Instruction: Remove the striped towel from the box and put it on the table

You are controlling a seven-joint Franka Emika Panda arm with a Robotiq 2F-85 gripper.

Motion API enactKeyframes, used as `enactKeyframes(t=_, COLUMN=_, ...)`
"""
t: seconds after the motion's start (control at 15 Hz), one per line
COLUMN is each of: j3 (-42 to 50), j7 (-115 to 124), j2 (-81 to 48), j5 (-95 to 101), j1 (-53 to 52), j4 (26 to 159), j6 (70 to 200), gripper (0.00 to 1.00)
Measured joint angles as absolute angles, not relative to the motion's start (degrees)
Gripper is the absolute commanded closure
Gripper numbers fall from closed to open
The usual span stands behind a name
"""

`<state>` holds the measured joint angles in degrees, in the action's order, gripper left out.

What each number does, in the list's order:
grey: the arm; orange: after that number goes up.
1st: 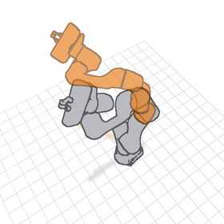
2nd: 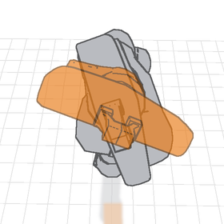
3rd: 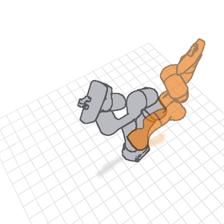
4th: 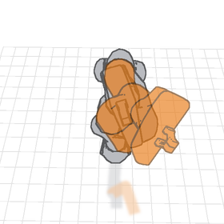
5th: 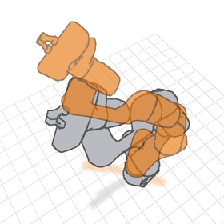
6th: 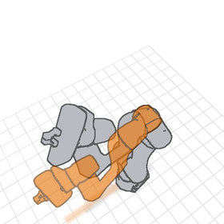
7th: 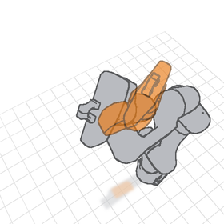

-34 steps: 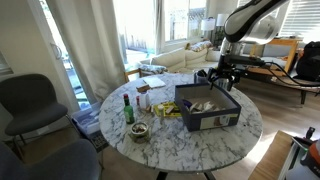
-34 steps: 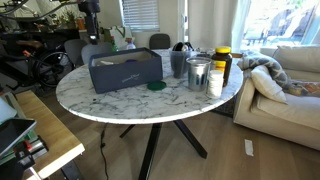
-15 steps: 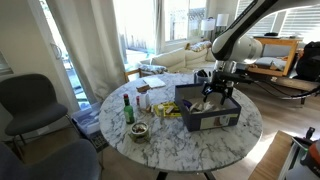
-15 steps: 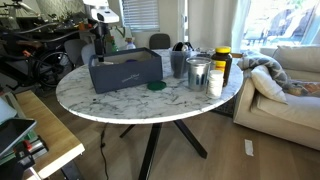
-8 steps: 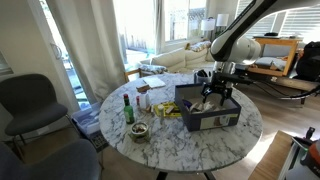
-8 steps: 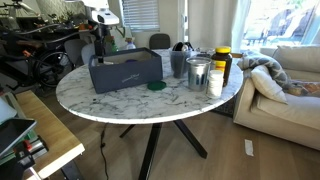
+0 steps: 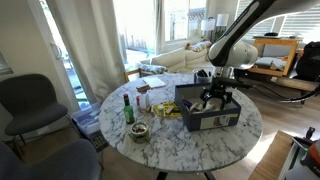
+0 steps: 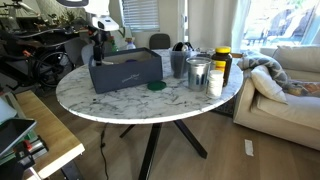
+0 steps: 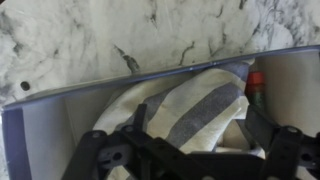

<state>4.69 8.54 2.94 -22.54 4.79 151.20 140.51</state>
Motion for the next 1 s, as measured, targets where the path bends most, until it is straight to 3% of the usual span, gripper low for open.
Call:
enactKeyframes(t=0.07, j3=4.67, j7=8.46, j2=2.5, j5=-22.65, j1=4.75, j4=151.17, j6=140.51, gripper=0.02)
enactKeyframes(t=0.13, j3=4.66, j7=8.44, j2=2.08, j5=-22.66, j1=4.73, j4=151.12, j6=140.51, gripper=0.26)
enactKeyframes(t=0.2, j3=4.65, j7=8.44, j2=1.7, j5=-22.66, j1=4.73, j4=151.04, j6=140.52, gripper=0.26)
enactKeyframes(t=0.8, j3=4.32, j7=8.35, j2=-1.48, j5=-22.66, j1=4.7, j4=151.02, j6=150.74, gripper=0.95)
enactKeyframes(t=0.87, j3=4.31, j7=8.35, j2=-1.76, j5=-22.66, j1=4.7, j4=151.02, j6=151.18, gripper=1.0)
enactKeyframes(t=1.0, j3=4.22, j7=8.35, j2=-1.9, j5=-22.66, j1=4.7, j4=151.02, j6=151.37, gripper=1.0)
